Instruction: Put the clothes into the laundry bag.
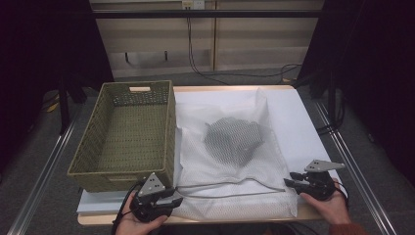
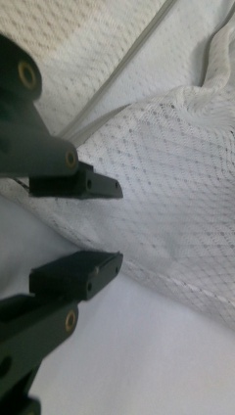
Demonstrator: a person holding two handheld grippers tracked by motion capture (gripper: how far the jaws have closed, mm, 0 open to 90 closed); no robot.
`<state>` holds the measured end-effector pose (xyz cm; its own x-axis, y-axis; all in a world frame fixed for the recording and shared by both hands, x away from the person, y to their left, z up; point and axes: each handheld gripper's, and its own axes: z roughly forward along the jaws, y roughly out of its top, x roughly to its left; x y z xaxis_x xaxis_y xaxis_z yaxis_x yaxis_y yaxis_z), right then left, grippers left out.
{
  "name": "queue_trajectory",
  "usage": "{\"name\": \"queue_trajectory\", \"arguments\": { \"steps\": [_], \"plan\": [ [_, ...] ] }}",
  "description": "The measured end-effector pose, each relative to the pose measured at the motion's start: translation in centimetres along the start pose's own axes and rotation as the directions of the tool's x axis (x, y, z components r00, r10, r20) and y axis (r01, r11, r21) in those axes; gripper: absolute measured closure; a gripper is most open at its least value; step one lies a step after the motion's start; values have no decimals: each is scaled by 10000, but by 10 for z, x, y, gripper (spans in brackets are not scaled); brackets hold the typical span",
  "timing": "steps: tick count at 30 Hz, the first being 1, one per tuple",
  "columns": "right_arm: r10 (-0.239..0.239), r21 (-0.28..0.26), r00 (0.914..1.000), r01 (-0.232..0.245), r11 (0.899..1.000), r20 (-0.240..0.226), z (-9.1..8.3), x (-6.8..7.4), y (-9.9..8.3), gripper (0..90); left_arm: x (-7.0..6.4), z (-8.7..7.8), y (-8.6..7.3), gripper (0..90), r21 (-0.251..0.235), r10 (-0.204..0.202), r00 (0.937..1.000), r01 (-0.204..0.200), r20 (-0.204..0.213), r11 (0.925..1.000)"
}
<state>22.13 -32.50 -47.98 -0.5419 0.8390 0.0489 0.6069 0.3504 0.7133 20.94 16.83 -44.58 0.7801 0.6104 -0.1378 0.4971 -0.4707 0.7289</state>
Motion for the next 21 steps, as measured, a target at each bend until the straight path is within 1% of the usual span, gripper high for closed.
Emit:
{"name": "queue_trajectory", "arguments": {
  "steps": [1, 2, 3, 4, 5, 6, 9, 10, 11, 12, 13, 14, 15, 16, 17, 18, 19, 20, 21],
  "plan": [
    [-96, -21, 9999, 96, 10000, 58, 0, 1, 0, 675, 2, -1, -1, 558, 33, -4, 10000, 4, 0, 10000],
    [-96, -21, 9999, 96, 10000, 58, 0, 1, 0, 675, 2, -1, -1, 557, 33, -4, 10000, 4, 0, 10000],
    [-58, -33, 10000, 58, 10000, 22, 1, 2, 0, 724, 2, 0, -2, 557, 74, -109, 9999, 110, -33, 9999],
    [-115, -77, 9999, 114, 9999, -61, 2, 2, 1, 798, 4, 1, -2, 558, 181, -77, 9999, 78, -103, 9998],
    [-137, -103, 9998, 135, 9999, -150, 3, 3, 1, 854, 4, 2, -3, 558, 274, -123, 9998, 128, -164, 9995],
    [90, 9, 9994, -90, 10000, -341, 4, 0, 3, 888, 5, 4, -3, 571, 449, -175, 9998, 179, -102, 9988],
    [275, -15, 9989, -276, 9996, -376, 3, -3, 3, 892, 5, 5, -4, 602, 528, -169, 9998, 175, -121, 9985],
    [287, 32, 9992, -287, 9996, -269, 2, -5, 3, 893, 6, 5, -4, 617, 593, -144, 9999, 148, -66, 9981],
    [287, 32, 9992, -287, 9996, -269, 2, -5, 3, 893, 6, 6, -4, 617, 565, -204, 9998, 205, -13, 9982],
    [286, 21, 9996, -286, 9996, -39, 0, -6, 3, 893, 6, 7, -4, 633, 578, -151, 9999, 149, 31, 9982],
    [414, -36, 9991, -414, 9991, -38, -3, -9, 2, 893, 6, 8, -3, 638, 645, -145, 9999, 146, -8, 9978],
    [566, -164, 9983, -568, 9983, -140, -5, -13, 1, 893, 6, 9, -3, 645, 672, -43, 10000, 43, -2, 9977],
    [667, -187, 9977, -668, 9976, -80, -7, -15, -1, 893, 5, 10, -3, 655, 829, -16, 10000, 22, -74, 9966],
    [708, -192, 9975, -709, 9973, -52, -7, -15, -1, 893, 5, 11, -3, 662, 838, 17, 10000, -15, -28, 9965],
    [723, -128, 9974, -724, 9973, -34, -7, -15, -1, 893, 5, 11, -3, 667, 838, 17, 10000, -15, -28, 9965],
    [723, -128, 9974, -724, 9973, -34, -7, -15, -1, 893, 5, 10, -3, 667, 868, 40, 9999, -29, -122, 9962],
    [591, -136, 9982, -591, 9982, -43, -7, -16, -1, 893, 7, 9, -3, 673, 834, 31, 9999, -19, -140, 9965],
    [682, -128, 9977, -682, 9976, 22, -7, -15, -2, 893, 8, 10, -4, 682, 822, -52, 9999, 63, -132, 9966],
    [641, -169, 9979, -639, 9978, 78, -8, -16, -2, 893, 10, 11, -5, 693, 920, -80, 9998, 97, -195, 9957]
  ]
}}
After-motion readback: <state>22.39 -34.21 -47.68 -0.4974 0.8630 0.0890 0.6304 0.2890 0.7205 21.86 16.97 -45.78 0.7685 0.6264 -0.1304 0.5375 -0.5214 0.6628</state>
